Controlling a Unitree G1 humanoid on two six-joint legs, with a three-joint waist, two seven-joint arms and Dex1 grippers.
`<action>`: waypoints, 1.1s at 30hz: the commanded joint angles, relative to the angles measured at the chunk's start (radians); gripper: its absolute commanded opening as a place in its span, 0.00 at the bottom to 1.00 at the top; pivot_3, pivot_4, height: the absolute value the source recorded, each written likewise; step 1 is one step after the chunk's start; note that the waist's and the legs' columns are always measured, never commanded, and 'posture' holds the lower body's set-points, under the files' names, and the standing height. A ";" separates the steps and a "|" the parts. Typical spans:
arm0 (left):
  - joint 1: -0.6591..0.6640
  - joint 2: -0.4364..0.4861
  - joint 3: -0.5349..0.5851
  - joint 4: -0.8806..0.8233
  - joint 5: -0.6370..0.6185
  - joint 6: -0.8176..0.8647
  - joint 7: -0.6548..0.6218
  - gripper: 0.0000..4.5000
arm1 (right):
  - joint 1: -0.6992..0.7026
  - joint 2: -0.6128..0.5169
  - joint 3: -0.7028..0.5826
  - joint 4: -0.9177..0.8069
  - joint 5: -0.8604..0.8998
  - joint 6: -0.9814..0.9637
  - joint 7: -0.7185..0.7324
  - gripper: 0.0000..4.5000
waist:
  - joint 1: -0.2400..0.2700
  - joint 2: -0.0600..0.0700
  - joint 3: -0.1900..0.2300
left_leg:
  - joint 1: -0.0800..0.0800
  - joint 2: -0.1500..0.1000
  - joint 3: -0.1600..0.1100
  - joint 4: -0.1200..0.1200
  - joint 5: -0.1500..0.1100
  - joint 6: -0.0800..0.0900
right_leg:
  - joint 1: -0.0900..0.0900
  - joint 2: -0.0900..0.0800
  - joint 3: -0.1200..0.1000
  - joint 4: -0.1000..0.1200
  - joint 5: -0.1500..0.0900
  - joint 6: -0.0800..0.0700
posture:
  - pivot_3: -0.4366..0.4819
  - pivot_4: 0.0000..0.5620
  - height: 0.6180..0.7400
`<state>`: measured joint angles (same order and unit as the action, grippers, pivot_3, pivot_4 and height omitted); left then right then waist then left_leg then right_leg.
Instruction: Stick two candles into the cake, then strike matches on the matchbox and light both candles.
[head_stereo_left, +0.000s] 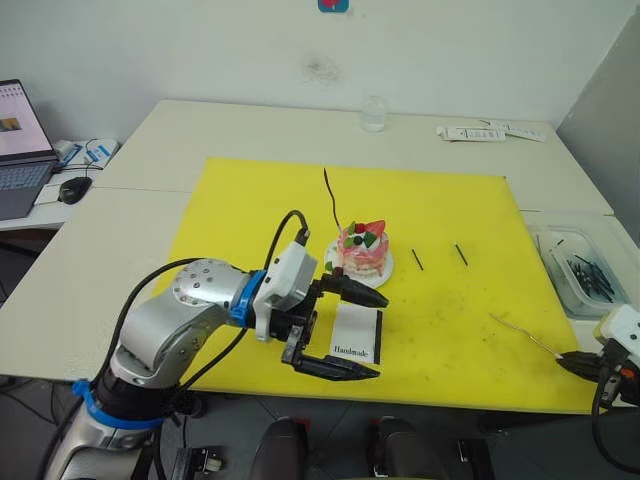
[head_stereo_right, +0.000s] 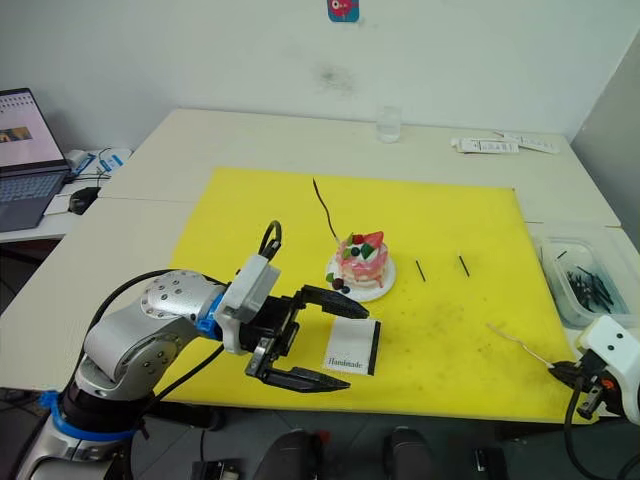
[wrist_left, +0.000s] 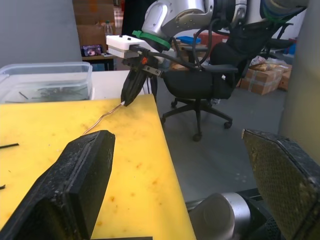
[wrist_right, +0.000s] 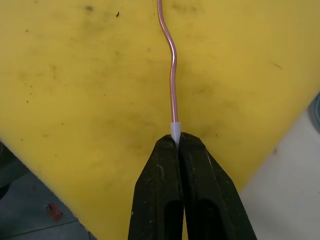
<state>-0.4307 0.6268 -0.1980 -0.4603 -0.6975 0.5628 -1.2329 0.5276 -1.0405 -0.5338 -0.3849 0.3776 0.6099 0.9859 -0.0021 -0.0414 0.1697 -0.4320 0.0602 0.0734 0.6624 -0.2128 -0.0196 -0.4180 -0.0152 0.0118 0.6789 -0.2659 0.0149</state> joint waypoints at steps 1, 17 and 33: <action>-0.021 -0.014 -0.008 -0.023 -0.004 -0.006 0.005 1.00 | -0.007 -0.007 -0.002 -0.001 0.003 0.027 0.026 0.01 | 0.001 0.000 0.000 | 0.000 0.000 0.000 0.000 0.000 0.000 | 0.000 0.000 0.000 0.000 0.000 0.000 | 0.48 0.27 0.72; -0.009 -0.023 -0.022 -0.032 0.055 -0.050 0.019 1.00 | -0.030 -0.092 -0.180 -0.106 0.010 0.157 0.129 0.69 | 0.001 0.001 0.000 | 0.000 0.000 -0.001 0.000 0.000 0.000 | 0.001 0.001 0.000 0.001 0.001 0.001 | 0.48 0.27 0.72; 0.013 -0.031 -0.106 -0.039 0.216 -0.161 0.047 1.00 | -0.272 -0.382 0.231 -0.089 -0.006 0.405 0.083 0.69 | 0.001 0.001 0.000 | 0.000 0.000 -0.001 0.000 0.000 0.000 | 0.001 0.000 0.001 0.000 0.000 0.000 | 0.48 0.27 0.72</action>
<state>-0.4190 0.6023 -0.3014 -0.4647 -0.4864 0.4218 -1.1972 0.2724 -1.4031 -0.3166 -0.4825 0.3920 1.0298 1.0767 -0.0016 -0.0404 0.1700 -0.4316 0.0603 0.0723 0.6626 -0.2128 -0.0197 -0.4167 -0.0151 0.0125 0.6788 -0.2657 0.0152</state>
